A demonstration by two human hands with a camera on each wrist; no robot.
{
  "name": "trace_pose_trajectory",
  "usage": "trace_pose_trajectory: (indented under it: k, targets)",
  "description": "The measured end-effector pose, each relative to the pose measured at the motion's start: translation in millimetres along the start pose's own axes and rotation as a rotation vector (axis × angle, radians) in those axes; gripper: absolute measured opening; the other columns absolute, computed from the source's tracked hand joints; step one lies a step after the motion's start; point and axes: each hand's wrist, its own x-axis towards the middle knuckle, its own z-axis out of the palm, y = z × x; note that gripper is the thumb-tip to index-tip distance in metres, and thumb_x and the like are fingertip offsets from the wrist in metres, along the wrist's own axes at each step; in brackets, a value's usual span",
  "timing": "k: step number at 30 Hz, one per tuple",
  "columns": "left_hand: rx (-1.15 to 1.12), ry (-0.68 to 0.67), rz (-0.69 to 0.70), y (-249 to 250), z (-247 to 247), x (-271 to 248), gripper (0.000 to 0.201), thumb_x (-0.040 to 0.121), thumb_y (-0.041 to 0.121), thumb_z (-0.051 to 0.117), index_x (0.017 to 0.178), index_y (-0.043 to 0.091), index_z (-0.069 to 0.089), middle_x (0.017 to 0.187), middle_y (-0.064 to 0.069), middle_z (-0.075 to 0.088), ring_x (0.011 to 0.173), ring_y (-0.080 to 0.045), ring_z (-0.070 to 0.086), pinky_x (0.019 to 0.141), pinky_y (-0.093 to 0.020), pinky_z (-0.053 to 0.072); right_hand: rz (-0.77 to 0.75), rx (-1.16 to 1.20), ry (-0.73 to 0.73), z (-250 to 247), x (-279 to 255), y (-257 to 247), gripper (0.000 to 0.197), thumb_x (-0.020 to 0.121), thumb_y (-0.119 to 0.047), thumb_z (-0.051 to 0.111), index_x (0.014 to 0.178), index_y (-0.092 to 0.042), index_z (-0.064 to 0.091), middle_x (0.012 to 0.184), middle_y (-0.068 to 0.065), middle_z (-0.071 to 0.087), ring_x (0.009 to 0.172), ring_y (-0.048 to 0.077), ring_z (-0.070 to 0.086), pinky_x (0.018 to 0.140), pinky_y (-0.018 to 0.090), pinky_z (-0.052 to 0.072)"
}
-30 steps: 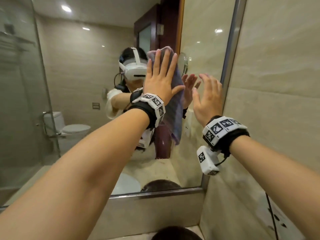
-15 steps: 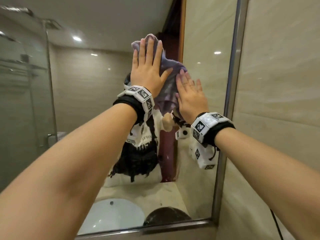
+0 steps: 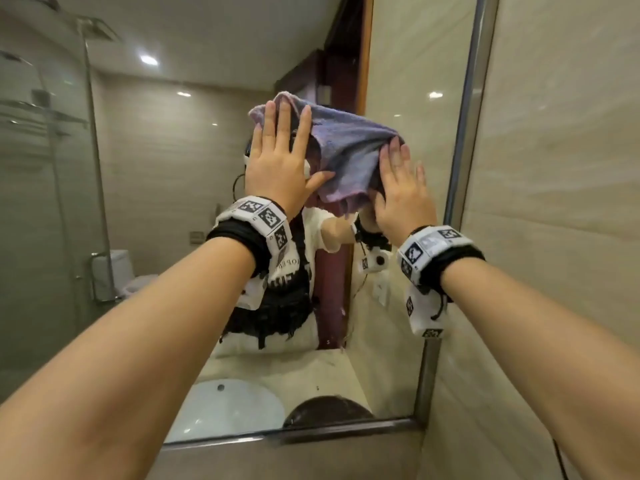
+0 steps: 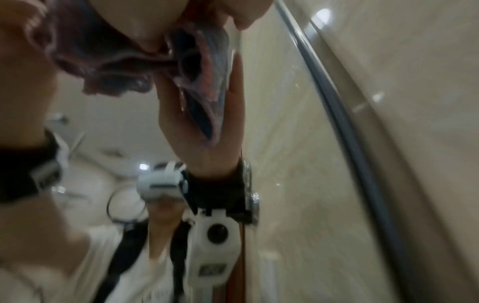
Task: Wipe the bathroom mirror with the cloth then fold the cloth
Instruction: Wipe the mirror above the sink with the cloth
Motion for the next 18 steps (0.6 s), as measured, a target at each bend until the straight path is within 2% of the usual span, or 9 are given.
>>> trace_pose_trajectory:
  k: [3, 6, 10, 14, 16, 18]
  targets:
    - [0.034, -0.031, 0.102, -3.9, 24.9, -70.2, 0.091, 0.083, 0.064, 0.045, 0.150, 0.015, 0.005, 0.155, -0.020, 0.006, 0.144, -0.035, 0.005, 0.115, -0.042, 0.000, -0.095, -0.027, -0.044, 42.4, -77.6, 8.7, 0.062, 0.088, -0.026, 0.037, 0.144, -0.001, 0.026, 0.151, 0.018, 0.027, 0.139, 0.033, 0.027, 0.114, 0.045, 0.017]
    - [0.048, -0.066, 0.157, -1.3, 50.3, -142.6, 0.094, 0.076, 0.060, 0.059, 0.147, 0.013, 0.021, 0.151, -0.023, 0.023, 0.140, -0.037, 0.022, 0.113, -0.046, 0.013, -0.164, -0.055, -0.119, 80.4, -153.3, 9.1, 0.069, 0.075, -0.009, 0.053, 0.139, 0.000, 0.030, 0.143, 0.021, 0.041, 0.131, 0.036, 0.041, 0.112, 0.041, 0.015]
    - [0.074, -0.129, 0.155, 3.6, 74.5, -223.2, 0.096, 0.066, 0.057, 0.071, 0.142, 0.011, 0.034, 0.146, -0.022, 0.035, 0.135, -0.038, 0.034, 0.110, -0.049, 0.023, -0.186, -0.049, -0.213, 109.7, -217.9, -7.4, 0.057, 0.079, -0.006, 0.032, 0.136, 0.001, 0.031, 0.137, 0.023, 0.047, 0.124, 0.039, 0.048, 0.107, 0.041, 0.023]
    - [0.058, -0.149, 0.129, 3.3, 89.9, -276.7, 0.098, 0.062, 0.051, 0.077, 0.139, 0.009, 0.034, 0.141, -0.024, 0.042, 0.130, -0.040, 0.041, 0.105, -0.052, 0.033, -0.211, -0.077, -0.273, 127.4, -253.3, -21.1, 0.055, 0.079, -0.002, 0.030, 0.133, 0.002, 0.034, 0.135, 0.021, 0.051, 0.123, 0.037, 0.051, 0.108, 0.046, 0.030]
    - [0.037, -0.177, 0.116, 3.5, 101.9, -312.9, 0.094, 0.067, 0.047, 0.076, 0.140, 0.009, 0.031, 0.141, -0.025, 0.041, 0.130, -0.041, 0.040, 0.105, -0.052, 0.033, -0.252, -0.107, -0.327, 138.8, -278.9, -24.9, 0.054, 0.078, -0.001, 0.031, 0.132, 0.000, 0.035, 0.133, 0.018, 0.054, 0.122, 0.034, 0.052, 0.105, 0.047, 0.037]
    - [-0.004, -0.232, 0.106, 4.9, 111.9, -348.7, 0.091, 0.070, 0.043, 0.075, 0.140, 0.009, 0.029, 0.143, -0.025, 0.039, 0.132, -0.042, 0.038, 0.106, -0.052, 0.032, -0.308, -0.128, -0.405, 149.1, -304.8, -23.9, 0.052, 0.080, -0.001, 0.032, 0.132, -0.002, 0.036, 0.133, 0.015, 0.055, 0.122, 0.032, 0.053, 0.108, 0.047, 0.029]
